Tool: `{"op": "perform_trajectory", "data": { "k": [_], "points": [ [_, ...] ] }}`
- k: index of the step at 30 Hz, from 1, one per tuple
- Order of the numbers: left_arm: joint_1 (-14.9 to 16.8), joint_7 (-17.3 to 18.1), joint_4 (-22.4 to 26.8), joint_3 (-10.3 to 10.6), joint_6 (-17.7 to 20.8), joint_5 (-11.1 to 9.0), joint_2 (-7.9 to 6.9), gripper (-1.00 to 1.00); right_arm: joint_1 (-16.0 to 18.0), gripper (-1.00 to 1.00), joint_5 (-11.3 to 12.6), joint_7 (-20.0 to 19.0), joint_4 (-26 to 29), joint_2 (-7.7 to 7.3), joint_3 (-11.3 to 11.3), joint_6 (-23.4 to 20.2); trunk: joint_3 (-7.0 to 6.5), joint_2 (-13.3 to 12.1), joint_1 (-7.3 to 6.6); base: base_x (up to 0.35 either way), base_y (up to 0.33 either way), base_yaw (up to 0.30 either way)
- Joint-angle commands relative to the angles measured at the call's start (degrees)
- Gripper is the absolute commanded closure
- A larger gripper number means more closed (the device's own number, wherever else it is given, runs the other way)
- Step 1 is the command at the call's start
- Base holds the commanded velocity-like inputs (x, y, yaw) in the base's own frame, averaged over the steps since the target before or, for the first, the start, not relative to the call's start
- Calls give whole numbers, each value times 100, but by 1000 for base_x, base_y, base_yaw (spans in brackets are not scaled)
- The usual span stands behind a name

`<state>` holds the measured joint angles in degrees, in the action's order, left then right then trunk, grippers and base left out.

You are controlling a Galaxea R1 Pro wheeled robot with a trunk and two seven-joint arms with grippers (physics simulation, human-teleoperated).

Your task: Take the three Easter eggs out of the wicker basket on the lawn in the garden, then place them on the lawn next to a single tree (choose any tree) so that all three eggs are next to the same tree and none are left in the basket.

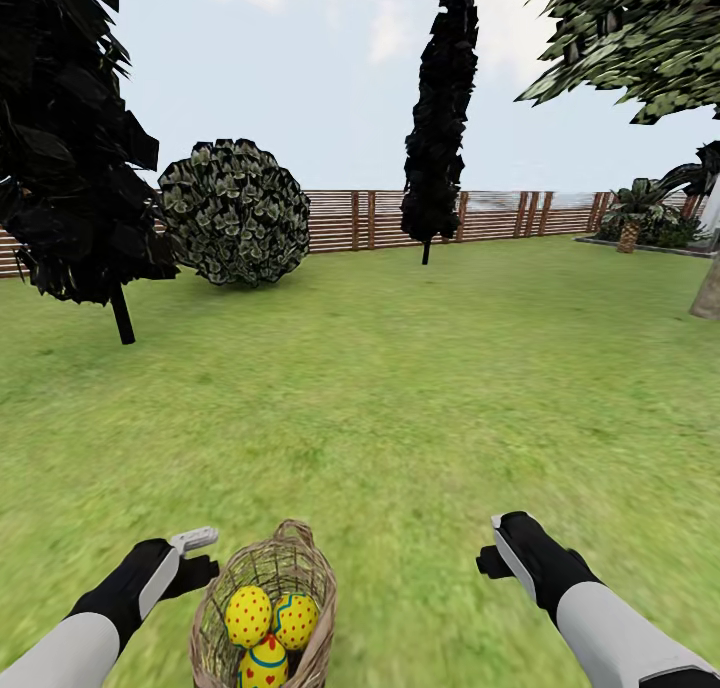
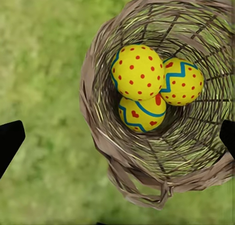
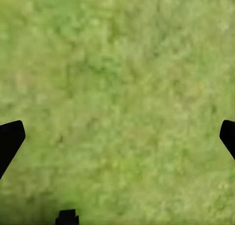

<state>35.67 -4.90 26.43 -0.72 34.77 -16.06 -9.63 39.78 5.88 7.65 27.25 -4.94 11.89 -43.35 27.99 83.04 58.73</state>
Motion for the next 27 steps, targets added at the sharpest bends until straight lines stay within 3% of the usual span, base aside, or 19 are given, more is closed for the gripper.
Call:
{"op": "perform_trajectory", "data": {
  "k": [1,6,14,24,27],
  "points": [
    [1,-39,11,-7,27,-63,1,-100,3,-100,62,44,9,-7,44,-25,6,4,0,3,0,0],
    [1,-27,17,-29,20,-98,5,-100,3,-100,63,44,9,-12,41,-25,6,4,0,1,0,0],
    [1,-7,29,-50,16,-512,-19,-100,3,-100,63,44,9,-13,41,-25,114,244,132,0,0,0],
    [1,-2,159,-51,22,-573,-12,-100,3,-100,63,44,9,-9,49,-25,294,645,351,0,0,0],
    [1,-2,166,-51,21,-571,-10,-100,3,-100,63,44,9,-7,50,-25,294,645,351,0,0,0]
  ]
}}
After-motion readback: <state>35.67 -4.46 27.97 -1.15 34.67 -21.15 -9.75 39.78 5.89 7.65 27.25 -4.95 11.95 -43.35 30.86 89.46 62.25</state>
